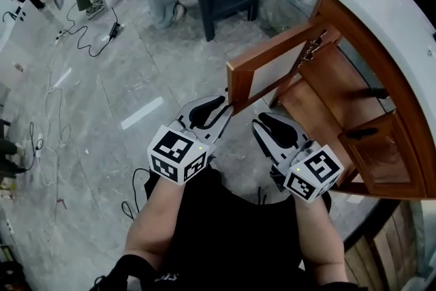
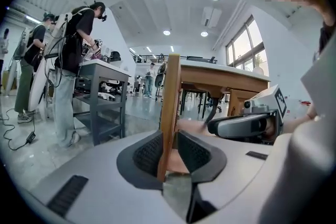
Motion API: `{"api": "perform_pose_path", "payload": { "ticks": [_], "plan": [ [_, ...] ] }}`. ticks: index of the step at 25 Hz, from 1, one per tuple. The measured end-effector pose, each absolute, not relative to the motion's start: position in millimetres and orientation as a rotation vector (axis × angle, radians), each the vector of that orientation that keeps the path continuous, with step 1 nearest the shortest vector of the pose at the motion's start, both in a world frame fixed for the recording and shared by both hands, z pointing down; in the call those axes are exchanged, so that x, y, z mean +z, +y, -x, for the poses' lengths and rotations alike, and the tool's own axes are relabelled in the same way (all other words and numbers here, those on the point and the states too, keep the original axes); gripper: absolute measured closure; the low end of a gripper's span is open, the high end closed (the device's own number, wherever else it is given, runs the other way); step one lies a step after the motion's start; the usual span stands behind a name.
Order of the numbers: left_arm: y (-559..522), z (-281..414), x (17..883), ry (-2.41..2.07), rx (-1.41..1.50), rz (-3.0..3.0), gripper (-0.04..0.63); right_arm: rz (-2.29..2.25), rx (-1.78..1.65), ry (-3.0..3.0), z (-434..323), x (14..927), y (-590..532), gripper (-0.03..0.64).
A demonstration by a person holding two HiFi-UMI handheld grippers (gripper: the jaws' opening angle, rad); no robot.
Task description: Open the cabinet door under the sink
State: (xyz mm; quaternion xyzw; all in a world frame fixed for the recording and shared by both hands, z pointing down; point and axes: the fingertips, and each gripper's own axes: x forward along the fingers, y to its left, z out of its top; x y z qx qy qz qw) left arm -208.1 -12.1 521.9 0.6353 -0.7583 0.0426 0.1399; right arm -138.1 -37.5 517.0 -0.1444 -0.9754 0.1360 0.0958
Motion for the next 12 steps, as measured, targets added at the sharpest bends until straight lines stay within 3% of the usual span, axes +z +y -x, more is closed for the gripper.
{"api": "perform_pose_path", "payload": {
  "ticks": [12],
  "plan": [
    [-62,128,502,-2.066,0.212,-2.071,0.522,0.057,0.380,-2.964,87,517,-100,0.528]
  ]
}}
